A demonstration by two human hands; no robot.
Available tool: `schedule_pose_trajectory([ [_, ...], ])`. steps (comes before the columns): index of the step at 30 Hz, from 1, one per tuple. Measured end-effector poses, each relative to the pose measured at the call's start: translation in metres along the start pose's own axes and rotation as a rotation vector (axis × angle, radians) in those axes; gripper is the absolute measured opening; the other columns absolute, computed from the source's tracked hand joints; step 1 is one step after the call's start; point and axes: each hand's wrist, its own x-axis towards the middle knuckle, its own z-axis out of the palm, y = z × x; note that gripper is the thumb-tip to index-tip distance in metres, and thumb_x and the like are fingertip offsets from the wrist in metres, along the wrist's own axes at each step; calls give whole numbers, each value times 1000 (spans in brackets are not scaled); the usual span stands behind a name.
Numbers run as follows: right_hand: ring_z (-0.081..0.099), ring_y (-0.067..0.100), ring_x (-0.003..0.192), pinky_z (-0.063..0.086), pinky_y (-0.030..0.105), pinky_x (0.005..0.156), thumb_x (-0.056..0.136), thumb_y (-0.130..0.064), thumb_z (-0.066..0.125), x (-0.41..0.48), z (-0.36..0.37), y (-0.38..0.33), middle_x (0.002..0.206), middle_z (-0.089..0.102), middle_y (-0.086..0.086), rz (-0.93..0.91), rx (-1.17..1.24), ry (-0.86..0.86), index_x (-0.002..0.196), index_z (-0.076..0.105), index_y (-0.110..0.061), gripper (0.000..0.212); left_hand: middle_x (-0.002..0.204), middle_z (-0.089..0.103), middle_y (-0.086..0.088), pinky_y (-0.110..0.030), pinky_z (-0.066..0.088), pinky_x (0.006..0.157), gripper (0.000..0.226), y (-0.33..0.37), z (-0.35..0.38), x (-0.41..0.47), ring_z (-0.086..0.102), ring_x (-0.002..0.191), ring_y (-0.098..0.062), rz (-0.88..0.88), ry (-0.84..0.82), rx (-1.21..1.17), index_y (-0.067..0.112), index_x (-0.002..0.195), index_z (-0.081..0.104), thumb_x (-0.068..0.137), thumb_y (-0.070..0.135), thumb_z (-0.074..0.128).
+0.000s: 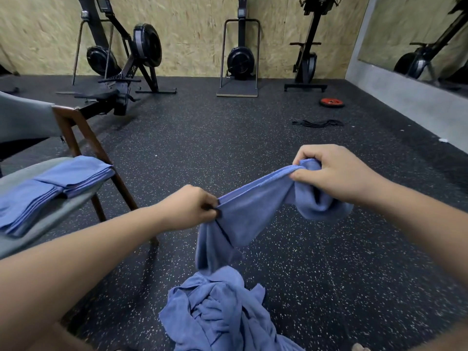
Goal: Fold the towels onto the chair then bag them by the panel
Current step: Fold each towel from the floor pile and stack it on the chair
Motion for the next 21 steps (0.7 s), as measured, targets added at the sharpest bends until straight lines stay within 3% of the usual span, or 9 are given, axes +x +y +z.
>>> schedule_pose_trajectory([
  [2,64,4,78,45,25,70,89,-28,77,1,0,8,78,72,-13,28,-21,9,80,69,-27,12,80,72,6,-18,38,65,17,-10,-7,0,60,74,-15,-45,45,16,20,89,75,90,33,65],
  [4,65,5,79,47,28,72,88,-29,76,2,0,14,79,72,-13,52,-27,8,80,69,-26,11,85,74,8,-25,40,70,25,-18,-15,-2,63,78,-14,-79,95,14,22,92,79,85,38,60],
  [9,66,8,83,51,33,74,89,-31,75,2,4,20,80,73,-12,88,-66,-6,81,69,-27,11,86,76,7,-30,49,77,9,-23,-25,-2,68,84,-17,-142,145,49,22,92,81,91,21,72],
  [11,66,8,83,53,35,77,88,-32,74,2,9,21,80,73,-13,102,-90,-28,81,69,-29,10,84,73,10,-28,46,75,10,-20,-26,-3,68,85,-16,-121,161,31,22,92,82,91,18,73],
  [15,67,7,84,51,32,74,85,-35,74,-1,19,19,80,73,-15,102,-138,-83,81,69,-30,9,81,68,18,-7,37,74,11,-4,-31,-4,65,82,-6,-10,173,-21,24,92,81,94,16,74],
  [18,67,3,85,50,30,75,81,-44,80,-4,26,13,84,73,-19,89,-111,-128,84,70,-34,14,82,69,18,-8,40,75,12,17,-34,-4,65,80,-3,110,178,-45,24,87,78,95,16,74],
  [21,62,-6,86,46,23,75,72,-61,89,-9,34,2,86,70,-24,77,-94,-201,95,71,-42,35,83,69,16,-16,45,76,11,40,-35,-7,64,79,-3,174,151,-83,24,87,78,95,19,73],
])
